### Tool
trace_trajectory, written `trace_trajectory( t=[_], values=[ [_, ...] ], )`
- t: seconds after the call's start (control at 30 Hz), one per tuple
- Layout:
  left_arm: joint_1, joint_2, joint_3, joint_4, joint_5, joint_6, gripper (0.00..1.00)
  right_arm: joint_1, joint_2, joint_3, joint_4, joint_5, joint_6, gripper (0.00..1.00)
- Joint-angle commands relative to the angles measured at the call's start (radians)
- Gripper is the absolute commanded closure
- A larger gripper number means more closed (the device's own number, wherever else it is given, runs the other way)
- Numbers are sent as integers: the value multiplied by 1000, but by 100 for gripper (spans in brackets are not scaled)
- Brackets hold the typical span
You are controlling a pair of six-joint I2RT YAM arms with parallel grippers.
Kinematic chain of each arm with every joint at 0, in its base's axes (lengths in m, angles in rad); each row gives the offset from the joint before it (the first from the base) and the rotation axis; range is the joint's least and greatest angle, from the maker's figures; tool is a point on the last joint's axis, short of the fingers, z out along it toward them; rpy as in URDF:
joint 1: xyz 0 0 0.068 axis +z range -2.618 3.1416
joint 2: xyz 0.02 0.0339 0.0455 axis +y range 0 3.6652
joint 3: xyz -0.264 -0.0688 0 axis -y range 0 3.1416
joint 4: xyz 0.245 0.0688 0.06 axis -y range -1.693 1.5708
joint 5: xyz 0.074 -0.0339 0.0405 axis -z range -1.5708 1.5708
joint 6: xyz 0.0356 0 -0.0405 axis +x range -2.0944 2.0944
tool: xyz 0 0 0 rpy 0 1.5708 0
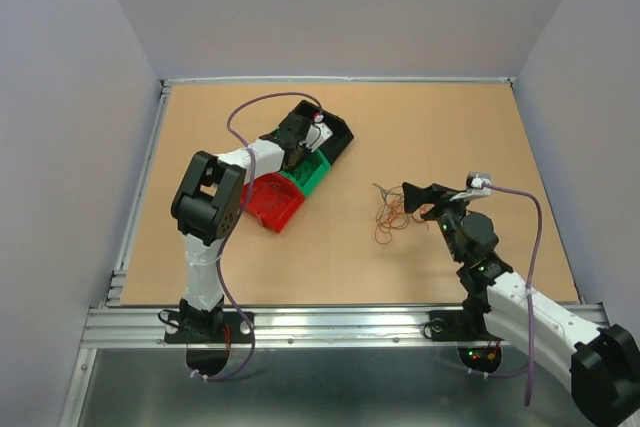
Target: Untangle the cables
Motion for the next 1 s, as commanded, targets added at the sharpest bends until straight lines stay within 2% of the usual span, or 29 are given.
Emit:
trace_trajectory(
  t=[0.0,0.07,0.1,0.2,0.5,0.8,0.97],
  values=[
    [-3,39,25,-7,-126,4,100,-8,3,56,49,-23,-18,4],
    [-5,31,-1,9,-140,4,97,-8,3,56,49,-26,-21,4],
    [-3,-1,-13,33,-136,1,89,-8,3,57,51,-34,-24,4],
    [-5,-103,-60,58,-88,-8,75,-8,7,59,49,-40,-29,4],
    [-12,-360,-157,67,13,-40,46,-7,67,108,8,-111,-31,4],
    [-37,-454,-171,3,-24,-50,43,-8,107,131,5,-163,-27,4],
    [-37,-446,-188,52,-70,-42,41,-8,124,137,5,-167,-29,4]
  ],
)
